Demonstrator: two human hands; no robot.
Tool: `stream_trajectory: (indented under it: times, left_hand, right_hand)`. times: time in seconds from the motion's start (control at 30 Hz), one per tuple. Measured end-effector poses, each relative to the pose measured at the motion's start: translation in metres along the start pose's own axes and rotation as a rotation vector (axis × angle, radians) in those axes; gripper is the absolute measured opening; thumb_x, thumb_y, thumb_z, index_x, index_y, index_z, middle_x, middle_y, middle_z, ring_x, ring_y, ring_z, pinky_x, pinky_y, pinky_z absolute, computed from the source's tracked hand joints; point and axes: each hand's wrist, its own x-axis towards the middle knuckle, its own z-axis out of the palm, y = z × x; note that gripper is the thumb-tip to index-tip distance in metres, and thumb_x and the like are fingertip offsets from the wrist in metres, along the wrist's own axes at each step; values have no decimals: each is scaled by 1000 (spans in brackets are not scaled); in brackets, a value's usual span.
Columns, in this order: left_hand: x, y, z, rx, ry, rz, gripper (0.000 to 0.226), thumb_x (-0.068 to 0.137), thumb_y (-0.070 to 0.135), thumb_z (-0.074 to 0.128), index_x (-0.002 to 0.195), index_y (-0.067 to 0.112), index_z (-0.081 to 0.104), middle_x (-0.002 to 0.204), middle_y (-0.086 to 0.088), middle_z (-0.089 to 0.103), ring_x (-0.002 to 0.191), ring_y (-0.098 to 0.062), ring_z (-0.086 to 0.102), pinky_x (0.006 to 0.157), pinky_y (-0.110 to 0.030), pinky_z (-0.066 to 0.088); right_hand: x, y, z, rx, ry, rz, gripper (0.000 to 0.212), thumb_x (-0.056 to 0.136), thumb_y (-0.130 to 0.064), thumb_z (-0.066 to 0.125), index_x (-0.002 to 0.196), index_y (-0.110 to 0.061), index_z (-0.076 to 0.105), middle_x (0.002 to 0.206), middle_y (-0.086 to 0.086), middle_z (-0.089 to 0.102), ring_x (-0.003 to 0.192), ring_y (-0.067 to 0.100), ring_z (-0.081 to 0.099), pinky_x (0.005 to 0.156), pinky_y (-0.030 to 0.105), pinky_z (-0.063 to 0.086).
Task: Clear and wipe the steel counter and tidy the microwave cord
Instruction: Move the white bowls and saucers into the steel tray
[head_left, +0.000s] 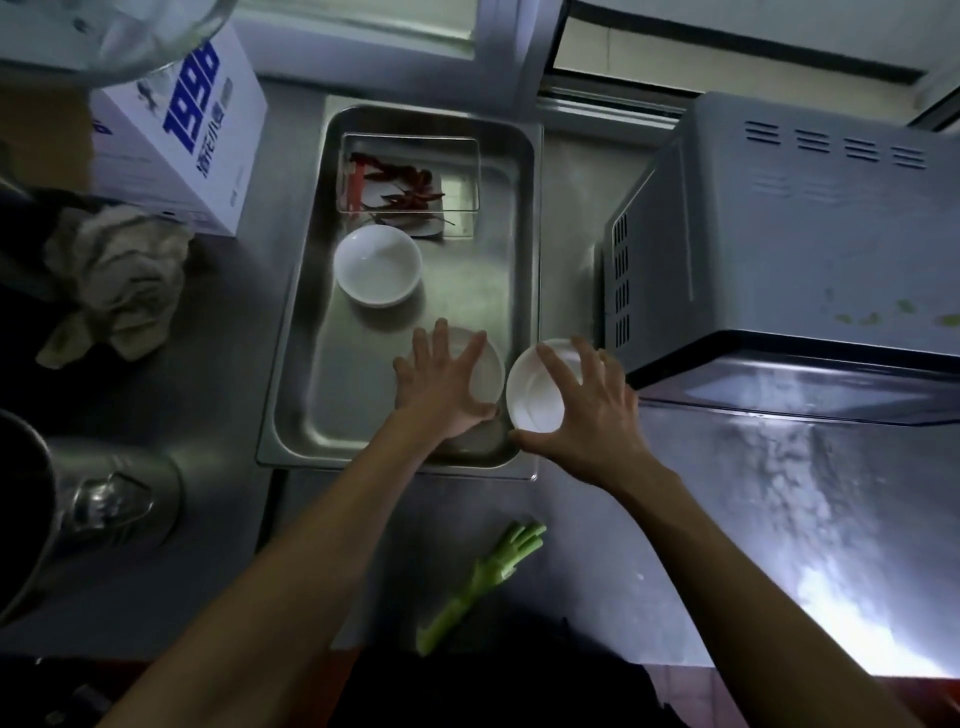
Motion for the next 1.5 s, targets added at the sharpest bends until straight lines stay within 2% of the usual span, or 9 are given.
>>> stream_trajectory:
  times: [0.17, 0.5, 0.57, 0.67, 0.9, 1.17, 1.33, 1.5]
  left_hand:
    - [11, -2, 10, 51, -27, 18, 106, 76, 68, 64, 153, 42, -4, 163, -9, -18, 148, -43, -13, 114, -68, 12]
    - [13, -7, 18, 81, 31, 58, 103, 76, 75, 57, 155, 38, 1, 163, -8, -17, 149, -40, -14, 115, -67, 12]
    - [9, -12, 17, 86, 44, 62, 95, 82, 75, 50, 155, 34, 6, 165, -7, -13, 150, -37, -11, 116, -65, 14]
    - [-2, -26, 9, 79, 96, 36, 82, 91, 67, 44, 156, 28, 14, 166, -8, 3, 151, -35, 2, 116, -60, 21]
    - [-33, -68, -11, -72, 175, -93, 68, 95, 45, 51, 153, 23, 23, 160, -5, 28, 147, -28, 23, 112, -53, 33]
    - [-61, -96, -18, -160, 198, -149, 64, 97, 37, 48, 154, 20, 25, 159, -2, 30, 147, -26, 23, 118, -47, 25]
    - [-65, -104, -15, -193, 230, -127, 63, 96, 37, 52, 152, 18, 32, 154, -3, 39, 143, -25, 31, 115, -42, 30]
    - [-69, -103, -13, -230, 235, -105, 64, 97, 37, 51, 154, 19, 28, 153, -2, 40, 141, -24, 33, 113, -42, 31]
  right_hand:
    - [15, 1, 3, -44, 1, -34, 109, 64, -72, 70, 152, -39, 16, 161, 5, 6, 145, 37, 12, 109, 64, 30]
    - [29, 3, 10, 20, -19, -50, 110, 64, -70, 73, 153, -39, 16, 163, 4, 2, 146, 39, 10, 110, 66, 27]
    - [31, 1, 9, 25, -9, -62, 110, 64, -70, 73, 153, -38, 17, 163, 5, 3, 146, 39, 11, 110, 66, 28]
    - [37, -9, 10, 12, 22, -97, 110, 63, -72, 73, 153, -38, 18, 163, 5, 4, 145, 39, 12, 109, 66, 29]
    - [62, -57, 29, -15, -19, -175, 111, 67, -76, 68, 155, -41, 10, 165, 3, -5, 148, 40, 3, 114, 61, 21]
    - [82, -84, 73, -80, -114, -193, 109, 70, -72, 69, 156, -39, 9, 165, 3, -9, 149, 40, -3, 115, 63, 17]
    - [91, -88, 82, -89, -144, -152, 109, 72, -69, 70, 155, -39, 8, 165, 4, -11, 149, 40, -7, 117, 62, 13]
    - [95, -84, 90, -64, -175, -116, 109, 72, -69, 71, 155, -39, 7, 165, 1, -15, 150, 38, -13, 118, 62, 8]
